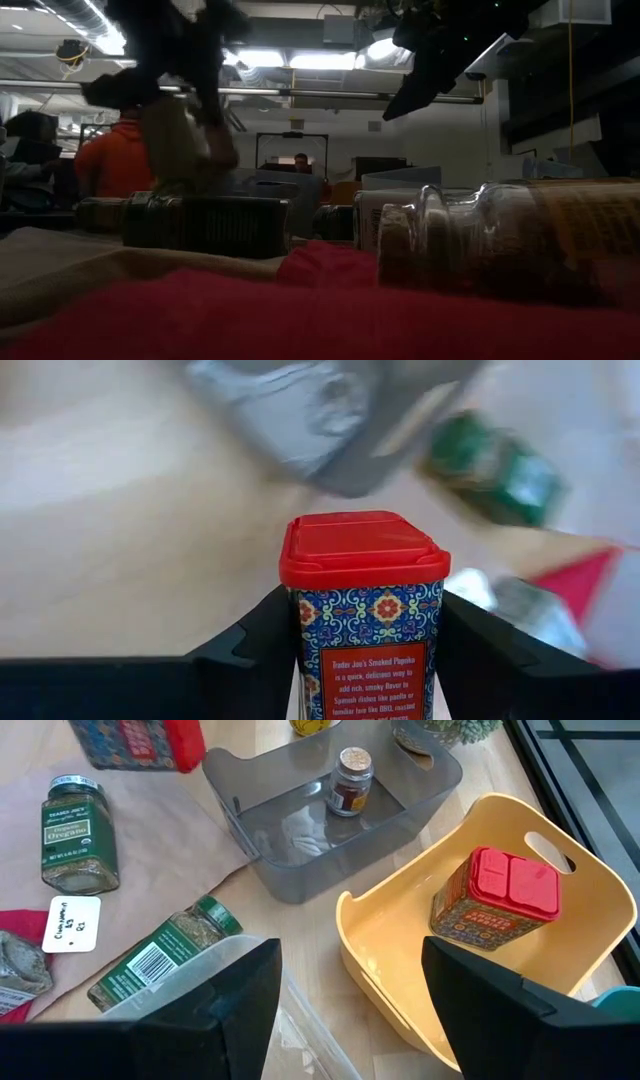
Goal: Sort spices by type
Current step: Put the red seasoning can into the yellow bin
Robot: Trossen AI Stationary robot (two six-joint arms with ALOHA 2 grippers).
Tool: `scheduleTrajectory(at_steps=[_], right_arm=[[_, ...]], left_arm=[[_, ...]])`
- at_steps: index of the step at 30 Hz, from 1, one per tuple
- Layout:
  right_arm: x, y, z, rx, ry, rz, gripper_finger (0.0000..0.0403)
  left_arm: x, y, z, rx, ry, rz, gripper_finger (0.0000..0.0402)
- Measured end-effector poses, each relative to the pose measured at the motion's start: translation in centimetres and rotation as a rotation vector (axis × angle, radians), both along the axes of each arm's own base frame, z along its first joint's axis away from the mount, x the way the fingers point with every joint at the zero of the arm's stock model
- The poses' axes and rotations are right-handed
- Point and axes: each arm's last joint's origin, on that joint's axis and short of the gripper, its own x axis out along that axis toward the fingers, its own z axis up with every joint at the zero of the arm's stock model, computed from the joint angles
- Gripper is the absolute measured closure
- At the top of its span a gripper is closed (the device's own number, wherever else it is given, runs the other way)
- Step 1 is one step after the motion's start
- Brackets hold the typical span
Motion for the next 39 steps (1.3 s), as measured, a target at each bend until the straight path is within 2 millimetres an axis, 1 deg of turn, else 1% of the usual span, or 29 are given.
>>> scheduleTrajectory(at_steps=[3, 8, 13, 16, 18, 22, 25, 28, 33, 39], right_arm=[[0.0, 0.0, 0.0, 0.0, -0.001, 0.0, 0.0162], [0.0, 0.0, 0.0, -0.002, -0.007, 0.0, 0.0162], [0.1, -0.1, 0.1, -0.023, -0.013, -0.022, 0.0162], [0.1, -0.4, 0.2, -0.077, -0.007, -0.086, 0.0162], [0.0, -0.6, 0.2, -0.125, 0.004, -0.145, 0.0162], [-0.1, -1.0, 0.2, -0.222, 0.026, -0.263, 0.0162], [-0.2, -1.2, 0.3, -0.267, 0.037, -0.312, 0.0162], [-0.1, -1.3, 0.2, -0.316, 0.049, -0.313, 0.0162], [0.5, -1.4, -0.8, -0.351, 0.102, -0.283, 0.0162], [1.1, -1.6, -1.7, -0.375, 0.14, -0.278, 0.0162]], left_arm=[[0.1, 0.4, 1.2, 0.087, -0.1, -0.025, 0.0226], [1.2, 1.8, 2.7, 0.333, -0.228, -0.082, 0.0224], [3.0, 4.0, 3.7, 0.592, -0.299, -0.151, 0.0223], [4.2, 5.5, 4.2, 0.734, -0.342, -0.189, 0.0223], [5.1, 6.4, 4.1, 0.815, -0.345, -0.208, 0.0223], [6.6, 7.9, 2.7, 0.896, -0.3, -0.228, 0.0223], [7.8, 8.9, 1.4, 0.941, -0.28, -0.233, 0.0223], [9.1, 9.7, 0.0, 1.005, -0.271, -0.25, 0.0223], [10.9, 10.6, -2.2, 1.107, -0.256, -0.285, 0.0222], [11.8, 11.7, -4.8, 1.115, -0.22, -0.284, 0.0222]])
